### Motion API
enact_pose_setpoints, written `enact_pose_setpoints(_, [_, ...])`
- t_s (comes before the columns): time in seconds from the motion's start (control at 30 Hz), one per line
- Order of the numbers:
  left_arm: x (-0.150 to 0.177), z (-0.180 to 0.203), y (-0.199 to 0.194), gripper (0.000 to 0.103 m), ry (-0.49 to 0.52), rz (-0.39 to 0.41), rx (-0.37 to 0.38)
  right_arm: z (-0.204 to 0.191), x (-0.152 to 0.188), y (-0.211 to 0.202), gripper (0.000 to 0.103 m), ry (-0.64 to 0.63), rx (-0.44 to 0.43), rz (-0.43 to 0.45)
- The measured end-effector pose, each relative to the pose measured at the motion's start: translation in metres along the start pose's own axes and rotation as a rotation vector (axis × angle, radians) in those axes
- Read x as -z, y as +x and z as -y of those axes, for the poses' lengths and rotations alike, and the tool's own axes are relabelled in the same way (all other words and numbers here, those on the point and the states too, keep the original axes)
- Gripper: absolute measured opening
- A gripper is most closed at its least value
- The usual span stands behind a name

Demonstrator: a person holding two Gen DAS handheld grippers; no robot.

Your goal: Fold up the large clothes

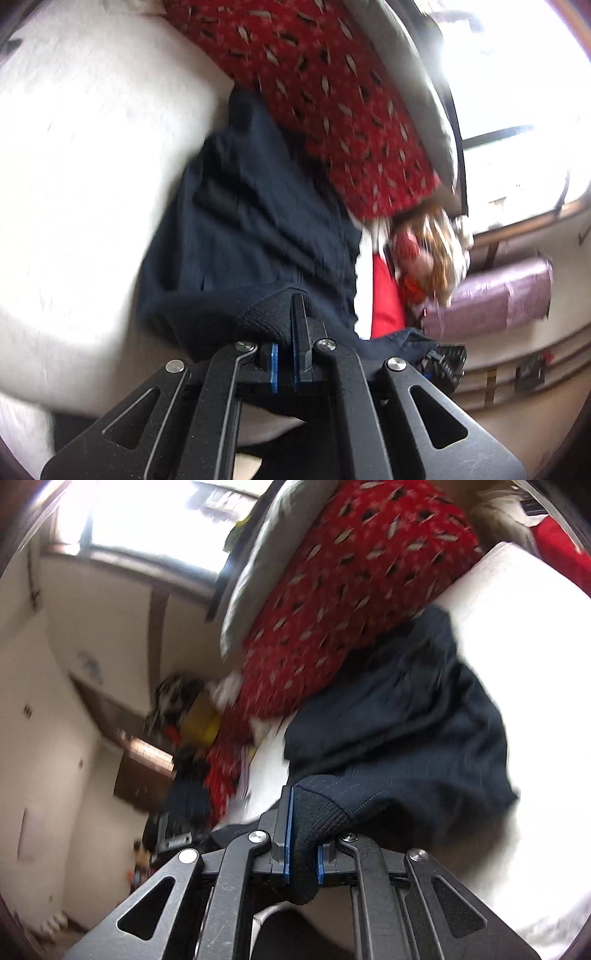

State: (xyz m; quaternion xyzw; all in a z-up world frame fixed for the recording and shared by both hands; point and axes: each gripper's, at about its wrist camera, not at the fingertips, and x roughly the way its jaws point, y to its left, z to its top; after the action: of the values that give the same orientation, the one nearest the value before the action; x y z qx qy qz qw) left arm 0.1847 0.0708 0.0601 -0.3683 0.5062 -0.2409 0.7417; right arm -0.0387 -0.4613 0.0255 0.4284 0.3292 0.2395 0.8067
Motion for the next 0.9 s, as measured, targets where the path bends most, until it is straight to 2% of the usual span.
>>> enact_pose_setpoints(0.03, [-0.012,-0.006,-0.003,0.003,-0.008,0.013,-0.003,0.006,-0.016,0.007,0.008,0.017,0.016,0.016])
enact_pose_setpoints(0.23, [-0.097,0.002,0.055,0.003,-0.069,0.058,-0.007,0.022,-0.083,0.082,0.008,0.067,0.107,0.028])
enact_pose_setpoints(0.37, [-0.145,0.015,0.088,0.003,-0.049,0.07,-0.048,0.049,-0.127,0.13,0.008,0.104,0.132,0.063])
enact_pose_setpoints(0.47, [-0.176,0.023,0.115,0.003,-0.022,0.074,-0.092,0.068,-0.157,0.153,0.008,0.146,0.147,0.095])
enact_pose_setpoints(0.57, [-0.198,0.022,0.146,0.003,0.001,0.061,-0.176,0.088,-0.182,0.18,0.008,0.179,0.191,0.102])
enact_pose_setpoints(0.7, [-0.214,0.0,0.185,0.004,-0.034,0.036,-0.289,0.112,-0.199,0.212,0.008,0.222,0.234,0.097])
enact_pose_setpoints(0.73, [-0.217,-0.009,0.193,0.004,-0.059,0.016,-0.309,0.121,-0.2,0.221,0.011,0.243,0.255,0.086])
enact_pose_setpoints(0.8, [-0.22,-0.024,0.198,0.004,-0.135,-0.017,-0.287,0.137,-0.199,0.234,0.013,0.288,0.302,0.047])
enact_pose_setpoints(0.83, [-0.221,-0.03,0.193,0.004,-0.179,-0.019,-0.241,0.144,-0.197,0.236,0.013,0.323,0.312,0.04])
enact_pose_setpoints(0.9, [-0.223,-0.033,0.179,0.004,-0.226,-0.014,-0.14,0.148,-0.197,0.228,0.015,0.356,0.249,0.062])
